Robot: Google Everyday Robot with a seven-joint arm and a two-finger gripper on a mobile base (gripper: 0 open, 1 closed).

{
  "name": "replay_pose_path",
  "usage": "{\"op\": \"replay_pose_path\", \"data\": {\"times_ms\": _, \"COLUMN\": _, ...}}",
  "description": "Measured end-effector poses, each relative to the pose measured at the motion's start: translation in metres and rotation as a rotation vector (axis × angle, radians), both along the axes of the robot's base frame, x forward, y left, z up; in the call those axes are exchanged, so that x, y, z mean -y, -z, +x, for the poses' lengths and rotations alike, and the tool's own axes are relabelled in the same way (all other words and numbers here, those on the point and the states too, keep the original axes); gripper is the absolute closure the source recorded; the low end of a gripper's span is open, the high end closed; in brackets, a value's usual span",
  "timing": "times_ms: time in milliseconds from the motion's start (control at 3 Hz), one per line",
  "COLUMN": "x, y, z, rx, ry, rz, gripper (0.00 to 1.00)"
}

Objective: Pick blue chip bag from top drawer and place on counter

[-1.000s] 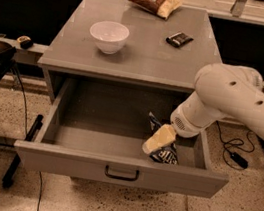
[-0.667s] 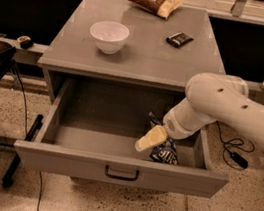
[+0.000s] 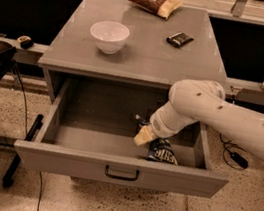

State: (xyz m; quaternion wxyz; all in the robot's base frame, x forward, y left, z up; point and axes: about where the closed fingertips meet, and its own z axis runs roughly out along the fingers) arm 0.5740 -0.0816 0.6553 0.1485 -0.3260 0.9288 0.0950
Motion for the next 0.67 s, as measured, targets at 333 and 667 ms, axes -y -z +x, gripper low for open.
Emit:
{"op": "replay_pose_path", "data": {"times_ms": 333, "x": 0.002, "y": -0.014, "z": 0.003, "rx": 0.022, "ry": -0.080, "rz": 0.039, "gripper": 0.63}}
{"op": "replay_pose_path", "data": {"times_ms": 667, "x": 0.026, "y": -0.042, "z": -0.003, "rx": 0.010, "ry": -0.148, "rz": 0.108, "gripper": 0.86}}
